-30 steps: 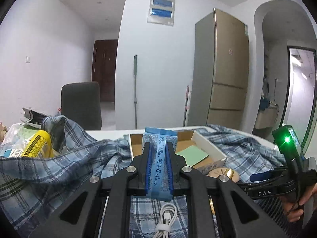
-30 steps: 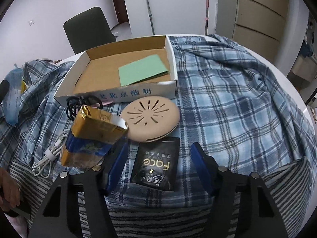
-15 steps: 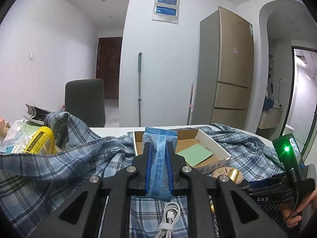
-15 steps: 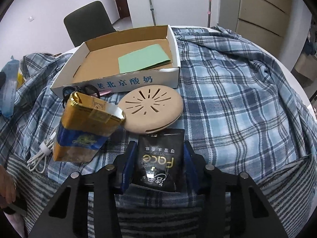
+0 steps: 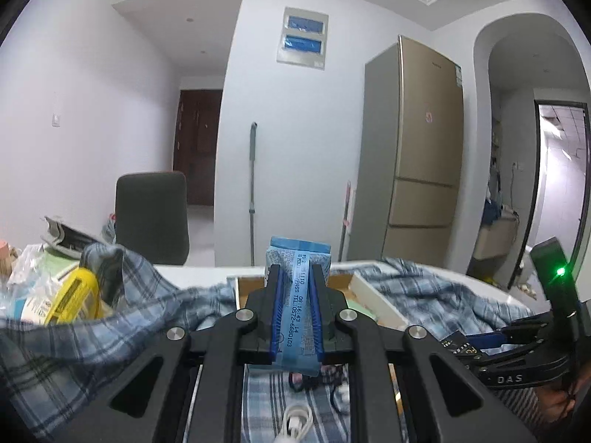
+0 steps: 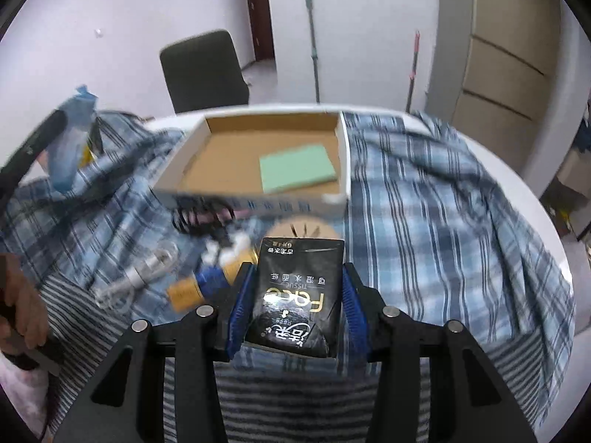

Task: Organize soft objects
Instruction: 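Lift the wipe pack with the left gripper while the right gripper grasps the black sachet, then place the wipe pack in the box with the left gripper while the right places the sachet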

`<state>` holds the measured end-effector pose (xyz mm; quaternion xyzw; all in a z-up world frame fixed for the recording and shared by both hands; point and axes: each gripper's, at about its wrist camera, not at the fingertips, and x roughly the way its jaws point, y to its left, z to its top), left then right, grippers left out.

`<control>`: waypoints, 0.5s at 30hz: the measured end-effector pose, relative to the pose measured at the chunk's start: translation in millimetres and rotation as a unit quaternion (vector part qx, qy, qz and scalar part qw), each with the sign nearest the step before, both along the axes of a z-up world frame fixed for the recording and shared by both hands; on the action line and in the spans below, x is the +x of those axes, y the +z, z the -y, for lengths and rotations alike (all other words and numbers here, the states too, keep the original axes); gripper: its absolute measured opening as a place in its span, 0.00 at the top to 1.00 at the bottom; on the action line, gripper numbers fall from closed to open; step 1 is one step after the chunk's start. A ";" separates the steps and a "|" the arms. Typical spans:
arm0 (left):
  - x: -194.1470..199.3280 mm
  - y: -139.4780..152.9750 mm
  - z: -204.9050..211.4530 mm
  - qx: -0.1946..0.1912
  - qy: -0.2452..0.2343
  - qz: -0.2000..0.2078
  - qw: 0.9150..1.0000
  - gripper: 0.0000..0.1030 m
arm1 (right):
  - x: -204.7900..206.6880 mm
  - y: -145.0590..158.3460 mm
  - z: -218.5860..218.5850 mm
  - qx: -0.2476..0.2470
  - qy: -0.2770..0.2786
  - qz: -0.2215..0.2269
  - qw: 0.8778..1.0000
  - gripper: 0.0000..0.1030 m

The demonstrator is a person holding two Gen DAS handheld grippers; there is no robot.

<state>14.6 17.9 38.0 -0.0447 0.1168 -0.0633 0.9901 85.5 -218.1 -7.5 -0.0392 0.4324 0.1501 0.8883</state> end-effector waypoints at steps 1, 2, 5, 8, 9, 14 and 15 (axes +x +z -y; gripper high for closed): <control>6.3 3.8 -0.2 -0.008 0.000 -0.001 1.000 0.86 | 2.9 4.1 -2.0 0.005 0.004 0.004 1.000 0.56; 11.6 7.1 -0.2 -0.014 -0.001 -0.002 1.000 0.86 | 6.8 8.1 -3.9 0.008 0.011 0.008 1.000 0.56; 29.2 15.4 3.5 -0.012 0.008 0.009 1.000 0.86 | 24.9 15.7 -8.6 0.009 0.014 0.030 0.999 0.56; 47.7 19.7 10.0 -0.002 0.022 0.025 0.999 0.86 | 53.3 15.4 -14.8 -0.005 0.018 0.047 0.999 0.56; 54.5 19.7 11.4 -0.001 0.025 0.029 0.999 0.86 | 62.3 14.7 -16.8 -0.005 0.020 0.050 0.999 0.56; 89.2 11.9 8.4 -0.015 0.035 0.013 0.999 0.86 | 100.9 12.7 -26.7 0.003 0.027 0.059 0.998 0.56; 94.4 9.0 8.4 -0.015 0.037 0.009 0.999 0.86 | 105.4 12.1 -28.4 0.006 0.028 0.060 0.998 0.56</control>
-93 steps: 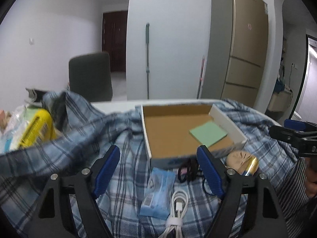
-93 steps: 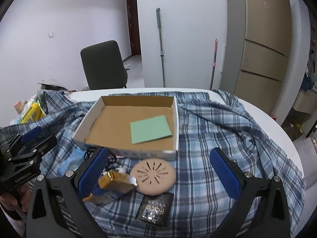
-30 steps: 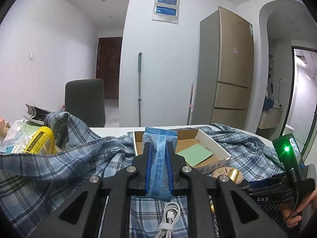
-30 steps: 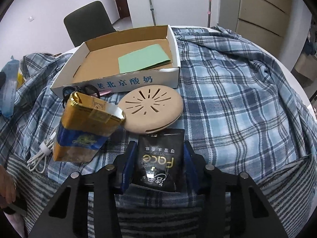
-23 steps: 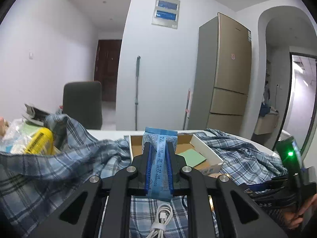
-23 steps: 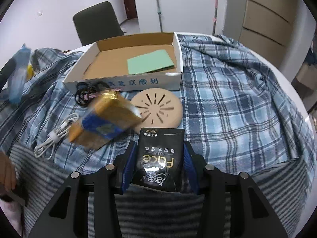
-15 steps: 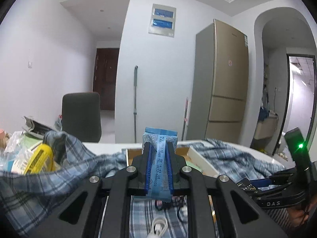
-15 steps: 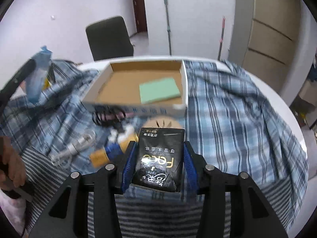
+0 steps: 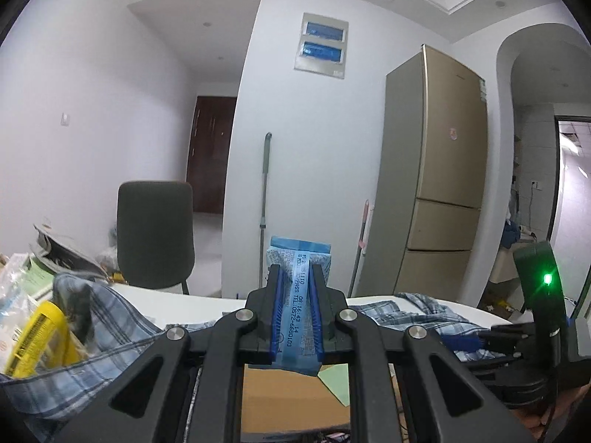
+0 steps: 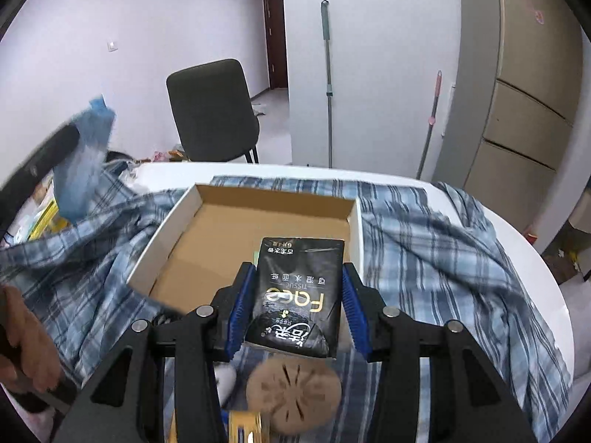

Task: Organize soft objects
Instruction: 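Place the wipe pack in the box with the left gripper while the right places the sachet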

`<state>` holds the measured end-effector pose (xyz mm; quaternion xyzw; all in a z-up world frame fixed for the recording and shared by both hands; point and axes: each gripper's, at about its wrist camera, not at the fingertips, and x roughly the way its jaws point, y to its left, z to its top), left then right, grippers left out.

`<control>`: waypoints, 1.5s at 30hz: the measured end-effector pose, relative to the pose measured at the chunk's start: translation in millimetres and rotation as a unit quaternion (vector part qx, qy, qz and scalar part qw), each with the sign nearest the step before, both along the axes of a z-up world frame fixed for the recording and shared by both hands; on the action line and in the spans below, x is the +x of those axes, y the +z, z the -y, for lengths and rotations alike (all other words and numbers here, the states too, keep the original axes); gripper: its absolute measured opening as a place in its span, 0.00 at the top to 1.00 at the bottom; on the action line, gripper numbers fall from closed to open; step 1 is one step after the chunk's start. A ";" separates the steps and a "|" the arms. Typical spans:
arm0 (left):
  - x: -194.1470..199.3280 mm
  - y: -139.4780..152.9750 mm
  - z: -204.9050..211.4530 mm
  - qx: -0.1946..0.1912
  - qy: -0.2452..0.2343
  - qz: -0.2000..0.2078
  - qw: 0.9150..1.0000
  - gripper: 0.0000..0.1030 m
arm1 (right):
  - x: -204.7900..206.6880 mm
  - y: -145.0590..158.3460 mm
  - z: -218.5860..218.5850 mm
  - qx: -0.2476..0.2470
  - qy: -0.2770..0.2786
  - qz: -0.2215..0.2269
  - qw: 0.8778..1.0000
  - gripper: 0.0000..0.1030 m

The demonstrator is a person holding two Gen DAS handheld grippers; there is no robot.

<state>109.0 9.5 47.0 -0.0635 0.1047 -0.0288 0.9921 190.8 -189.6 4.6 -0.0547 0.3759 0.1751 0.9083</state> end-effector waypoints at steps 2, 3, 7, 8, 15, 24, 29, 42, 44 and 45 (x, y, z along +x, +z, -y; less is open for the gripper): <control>10.8 -8.1 -1.3 -0.001 0.005 -0.010 1.000 0.86 | 8.0 -2.0 -3.6 0.011 0.002 0.002 1.000 0.56; 15.0 -12.4 -1.7 -0.004 0.005 -0.016 1.000 0.86 | 11.5 -4.0 -5.2 0.017 0.003 0.002 1.000 0.56; 30.2 -33.3 -6.6 -0.011 0.007 -0.046 0.999 0.86 | 16.9 -15.2 -8.8 0.039 0.009 0.007 0.999 0.56; 31.3 -36.8 -6.9 -0.011 0.006 -0.050 0.999 0.86 | 16.9 -18.2 -9.1 0.042 0.010 0.008 0.999 0.56; 32.1 -46.2 -6.9 -0.005 0.005 -0.059 0.998 0.86 | 10.8 -32.7 -3.9 0.054 0.014 0.042 0.998 0.56; 34.5 -54.0 -1.7 0.007 -0.002 -0.072 0.997 0.86 | 18.7 -42.2 3.0 0.052 0.005 0.032 0.998 0.56; 38.9 -56.4 -3.6 -0.001 -0.010 -0.081 0.997 0.85 | 19.5 -42.8 3.8 0.053 0.005 0.030 0.998 0.55; 29.3 -53.3 -4.5 0.002 0.007 -0.061 0.998 0.39 | 14.8 -41.5 -1.3 0.046 0.020 0.043 0.998 0.34; 27.9 -52.1 -3.8 0.003 0.008 -0.057 0.998 0.39 | 13.7 -40.3 -2.1 0.046 0.021 0.046 0.998 0.34; 27.9 -52.0 -3.5 0.003 0.009 -0.057 0.998 0.39 | 13.5 -39.9 -1.9 0.047 0.020 0.046 0.998 0.34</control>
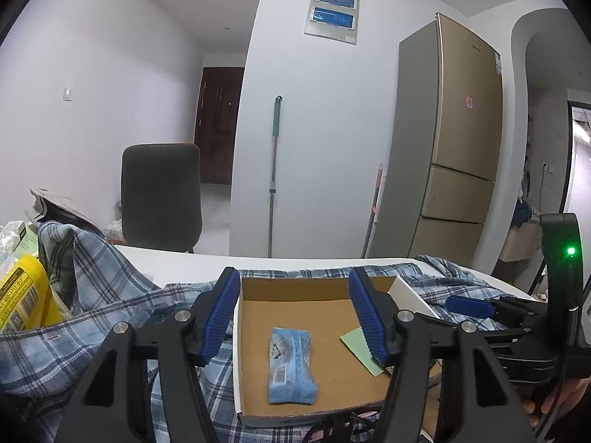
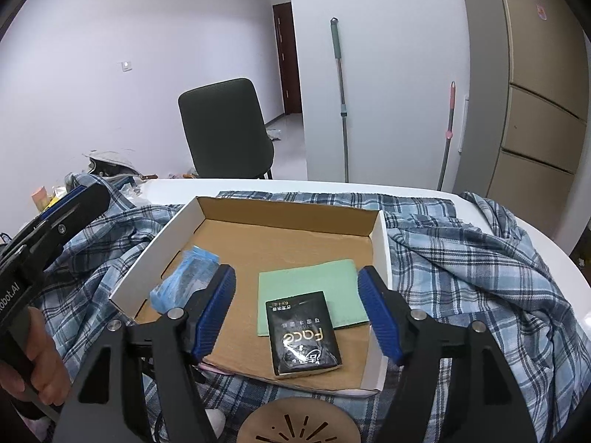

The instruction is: Organize soft objects

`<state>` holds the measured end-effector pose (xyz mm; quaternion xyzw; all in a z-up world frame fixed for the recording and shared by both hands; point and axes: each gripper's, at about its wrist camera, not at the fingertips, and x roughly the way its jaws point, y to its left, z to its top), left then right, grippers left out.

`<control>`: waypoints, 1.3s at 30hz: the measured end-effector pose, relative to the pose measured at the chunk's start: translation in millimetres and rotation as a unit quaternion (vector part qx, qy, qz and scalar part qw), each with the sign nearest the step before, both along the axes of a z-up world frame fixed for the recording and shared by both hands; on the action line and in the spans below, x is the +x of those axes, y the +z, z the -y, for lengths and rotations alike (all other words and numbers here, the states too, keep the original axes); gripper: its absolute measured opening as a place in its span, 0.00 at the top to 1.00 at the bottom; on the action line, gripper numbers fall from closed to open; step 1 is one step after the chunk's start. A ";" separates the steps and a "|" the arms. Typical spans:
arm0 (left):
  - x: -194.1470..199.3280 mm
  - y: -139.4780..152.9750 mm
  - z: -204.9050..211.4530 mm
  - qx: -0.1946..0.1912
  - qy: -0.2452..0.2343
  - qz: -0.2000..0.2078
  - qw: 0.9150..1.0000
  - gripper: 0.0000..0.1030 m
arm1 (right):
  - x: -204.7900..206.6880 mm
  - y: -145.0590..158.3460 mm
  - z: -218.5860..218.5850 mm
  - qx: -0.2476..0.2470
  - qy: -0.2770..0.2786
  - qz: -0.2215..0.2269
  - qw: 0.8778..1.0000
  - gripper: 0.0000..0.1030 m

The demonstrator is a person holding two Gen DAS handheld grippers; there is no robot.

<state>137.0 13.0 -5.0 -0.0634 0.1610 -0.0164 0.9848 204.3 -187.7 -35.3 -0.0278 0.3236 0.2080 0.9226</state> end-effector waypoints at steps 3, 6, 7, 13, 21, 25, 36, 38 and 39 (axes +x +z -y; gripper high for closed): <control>0.2 1.5 0.1 0.001 0.000 -0.001 1.000 0.39 | -0.8 3.6 1.2 0.001 -0.003 0.004 1.000 0.34; -4.2 10.7 0.5 0.006 0.005 0.010 1.000 0.39 | -3.2 13.8 5.0 0.009 -0.008 0.010 1.000 0.34; -7.9 16.0 1.6 0.010 0.006 0.018 1.000 0.39 | -4.6 18.6 6.1 0.010 -0.009 0.014 1.000 0.34; -40.3 53.7 8.1 0.018 -0.012 0.065 0.998 0.39 | -24.0 60.2 12.5 0.020 -0.013 0.055 0.998 0.33; -91.6 91.1 6.0 0.016 -0.021 0.097 0.995 0.36 | -75.2 113.9 21.5 0.034 -0.018 0.120 0.992 0.19; -117.4 98.0 0.5 0.007 -0.003 0.115 0.993 0.15 | -102.6 130.8 29.9 0.054 -0.030 0.140 0.988 0.06; -161.6 76.5 -0.1 0.029 -0.013 0.127 0.991 0.00 | -158.2 111.0 31.8 0.030 -0.072 0.211 0.974 0.00; -163.9 67.9 0.0 0.034 -0.008 0.125 0.992 0.00 | -158.6 96.5 36.6 0.041 -0.072 0.206 0.975 0.00; -165.5 63.2 -1.5 0.032 -0.006 0.126 0.991 0.00 | -158.0 87.6 38.1 0.044 -0.073 0.207 0.975 0.00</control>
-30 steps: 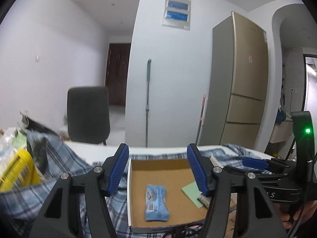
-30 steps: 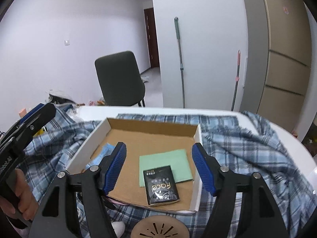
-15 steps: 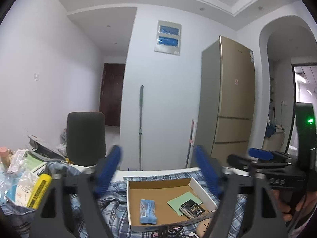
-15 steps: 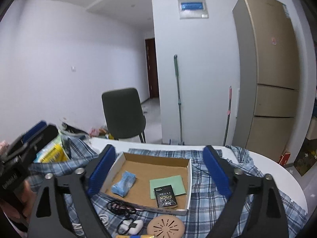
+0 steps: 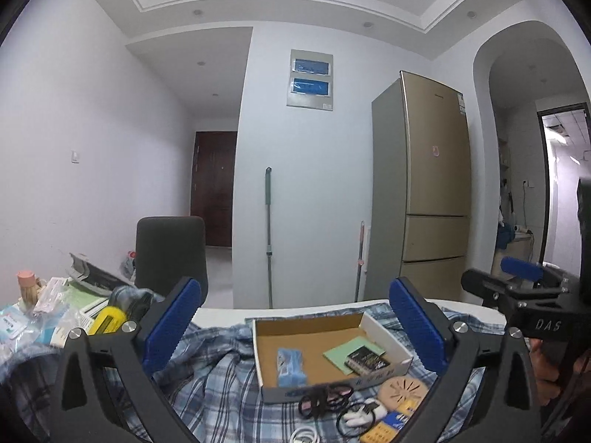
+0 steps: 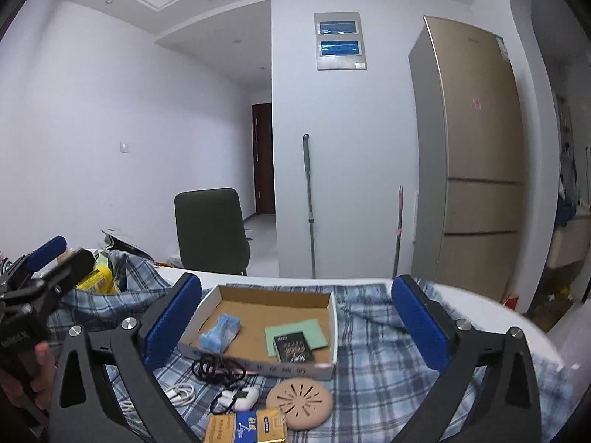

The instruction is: Organize soft objects

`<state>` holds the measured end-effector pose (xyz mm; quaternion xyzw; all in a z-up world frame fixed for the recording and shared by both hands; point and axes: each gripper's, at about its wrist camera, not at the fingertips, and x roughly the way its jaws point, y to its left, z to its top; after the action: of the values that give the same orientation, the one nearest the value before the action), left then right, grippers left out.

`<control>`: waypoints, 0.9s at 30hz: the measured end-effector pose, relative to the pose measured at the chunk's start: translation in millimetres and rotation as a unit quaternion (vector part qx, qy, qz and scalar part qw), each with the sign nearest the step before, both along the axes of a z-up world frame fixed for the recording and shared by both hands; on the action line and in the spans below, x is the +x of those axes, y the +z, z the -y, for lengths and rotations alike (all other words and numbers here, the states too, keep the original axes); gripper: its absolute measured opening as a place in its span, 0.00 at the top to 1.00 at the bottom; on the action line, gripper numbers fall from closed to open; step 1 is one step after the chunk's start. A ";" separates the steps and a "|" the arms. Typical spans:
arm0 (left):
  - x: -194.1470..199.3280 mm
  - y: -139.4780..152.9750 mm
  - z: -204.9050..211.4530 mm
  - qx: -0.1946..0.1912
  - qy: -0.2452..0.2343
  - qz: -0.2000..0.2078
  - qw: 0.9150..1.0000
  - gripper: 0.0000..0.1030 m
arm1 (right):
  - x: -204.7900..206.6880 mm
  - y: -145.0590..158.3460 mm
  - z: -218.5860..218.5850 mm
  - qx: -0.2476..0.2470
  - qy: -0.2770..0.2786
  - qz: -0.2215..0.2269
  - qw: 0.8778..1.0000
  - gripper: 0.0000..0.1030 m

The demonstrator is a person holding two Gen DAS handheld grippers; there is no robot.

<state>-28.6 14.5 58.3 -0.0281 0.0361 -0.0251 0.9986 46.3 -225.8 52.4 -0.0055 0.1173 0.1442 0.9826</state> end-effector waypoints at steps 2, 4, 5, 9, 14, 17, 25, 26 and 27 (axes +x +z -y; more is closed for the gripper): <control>-1.1 -10.2 -2.3 -0.007 -0.003 0.002 1.000 0.00 | -0.7 -13.7 2.7 -0.005 0.004 0.005 1.000 0.00; 0.5 -18.4 -4.1 -0.004 -0.005 -0.002 1.000 0.00 | 3.8 -26.2 3.0 -0.016 0.011 -0.001 1.000 0.00; 1.3 -22.8 -3.9 0.002 0.000 -0.004 1.000 0.00 | 3.7 -29.9 3.2 -0.020 0.010 -0.007 1.000 0.00; 6.6 -39.5 -5.0 0.004 0.006 -0.016 1.000 0.00 | 3.7 -47.8 5.0 -0.030 0.005 -0.003 1.000 0.00; 11.2 -45.9 -8.5 -0.006 -0.001 -0.026 1.000 0.00 | 7.8 -54.6 3.2 -0.042 0.010 -0.020 0.999 0.00; 12.4 -47.5 -11.9 -0.014 -0.003 -0.029 0.999 0.00 | 8.7 -56.9 3.1 -0.045 0.008 -0.025 0.999 0.00; 7.8 -47.3 -17.2 -0.029 0.008 -0.021 0.999 0.00 | 13.7 -61.4 -1.6 -0.059 0.011 -0.040 0.997 0.00; 8.5 -47.1 -16.7 -0.028 0.007 -0.023 0.999 0.00 | 14.2 -61.7 -1.9 -0.059 0.011 -0.041 0.997 0.00; 9.6 -47.4 -15.7 -0.026 0.006 -0.026 0.999 0.00 | 14.9 -62.0 -2.0 -0.060 0.011 -0.043 0.997 0.00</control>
<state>-19.0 30.2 10.9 -0.0548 0.0610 -0.0191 0.9964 61.2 -223.9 -9.6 -0.0597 0.1677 0.1475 0.9729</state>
